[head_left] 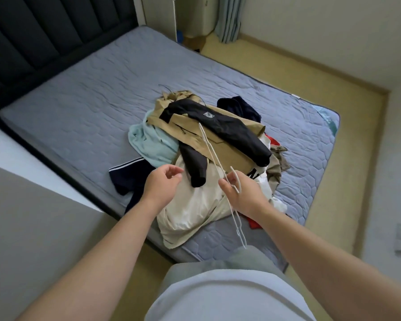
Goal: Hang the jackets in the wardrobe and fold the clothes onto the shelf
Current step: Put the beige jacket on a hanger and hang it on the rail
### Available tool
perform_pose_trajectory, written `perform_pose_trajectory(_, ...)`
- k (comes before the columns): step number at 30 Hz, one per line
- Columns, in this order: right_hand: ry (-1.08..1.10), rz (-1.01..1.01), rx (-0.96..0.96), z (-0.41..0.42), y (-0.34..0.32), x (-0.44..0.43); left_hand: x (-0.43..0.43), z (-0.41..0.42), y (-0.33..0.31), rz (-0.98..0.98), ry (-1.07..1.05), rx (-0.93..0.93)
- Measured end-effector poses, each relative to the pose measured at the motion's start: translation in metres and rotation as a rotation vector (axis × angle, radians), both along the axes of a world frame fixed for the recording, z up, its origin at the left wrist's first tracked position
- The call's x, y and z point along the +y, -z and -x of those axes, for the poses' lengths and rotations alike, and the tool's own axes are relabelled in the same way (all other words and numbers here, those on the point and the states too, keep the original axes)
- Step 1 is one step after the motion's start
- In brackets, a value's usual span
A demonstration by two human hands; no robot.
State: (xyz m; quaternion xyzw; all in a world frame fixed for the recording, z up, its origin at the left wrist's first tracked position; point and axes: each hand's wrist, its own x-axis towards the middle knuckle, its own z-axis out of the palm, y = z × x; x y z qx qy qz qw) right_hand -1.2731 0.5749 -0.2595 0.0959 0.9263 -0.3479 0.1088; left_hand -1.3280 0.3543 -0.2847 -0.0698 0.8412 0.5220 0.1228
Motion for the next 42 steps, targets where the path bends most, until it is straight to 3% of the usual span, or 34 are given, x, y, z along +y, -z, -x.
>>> perform_pose_trajectory(11,-0.116,-0.013,-0.029,0.14,0.092,0.025,0.021,0.097,0.1,-0.09,-0.244,-0.062)
perform_pose_trajectory(17,-0.151,0.034,-0.087,0.204,0.14,0.058,0.064,0.149,0.153,-0.12,-0.369,-0.244)
perform_pose_trajectory(26,-0.121,0.009,-0.151,0.252,0.162,0.067,0.101,0.239,0.201,-0.253,-0.394,-0.394)
perform_pose_trajectory(33,-0.032,0.061,-0.167,0.253,0.174,0.068,0.107,0.299,0.248,-0.553,-0.515,-0.576)
perform_pose_trajectory(36,-0.006,0.072,-0.148,0.256,0.177,0.073,0.111,0.32,0.255,-0.647,-0.513,-0.595)
perform_pose_trajectory(42,0.014,0.122,-0.114,0.252,0.18,0.071,0.111,0.349,0.27,-0.808,-0.755,-0.563)
